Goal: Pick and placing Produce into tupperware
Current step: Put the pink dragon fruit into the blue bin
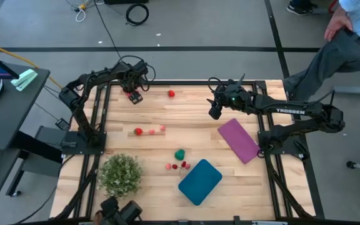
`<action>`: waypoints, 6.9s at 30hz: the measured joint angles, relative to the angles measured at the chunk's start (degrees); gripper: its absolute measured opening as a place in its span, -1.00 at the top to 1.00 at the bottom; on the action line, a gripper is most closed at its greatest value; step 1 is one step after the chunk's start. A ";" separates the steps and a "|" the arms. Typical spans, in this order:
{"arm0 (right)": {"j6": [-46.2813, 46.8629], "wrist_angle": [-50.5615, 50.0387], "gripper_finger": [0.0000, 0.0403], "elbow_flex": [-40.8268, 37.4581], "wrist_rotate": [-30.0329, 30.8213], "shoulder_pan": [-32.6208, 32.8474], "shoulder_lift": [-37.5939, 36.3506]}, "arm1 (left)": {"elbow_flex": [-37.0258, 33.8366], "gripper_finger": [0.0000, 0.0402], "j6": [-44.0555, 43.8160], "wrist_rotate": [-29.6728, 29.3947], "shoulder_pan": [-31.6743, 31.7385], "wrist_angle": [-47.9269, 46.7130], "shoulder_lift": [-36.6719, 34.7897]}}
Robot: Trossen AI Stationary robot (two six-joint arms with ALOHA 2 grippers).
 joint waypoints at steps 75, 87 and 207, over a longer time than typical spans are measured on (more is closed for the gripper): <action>0.34 -0.90 -0.06 0.00 0.02 -0.06 0.00 | -8.94 -0.40 12.24 1.93 4.21 20.11 0.02; 0.24 -0.90 -0.06 0.00 0.04 -0.06 0.00 | -8.94 -0.40 11.39 5.29 5.84 20.47 0.02; 3.26 -4.33 -0.06 0.00 0.02 -0.06 0.00 | 28.82 -0.35 -27.93 31.05 -59.09 33.86 26.64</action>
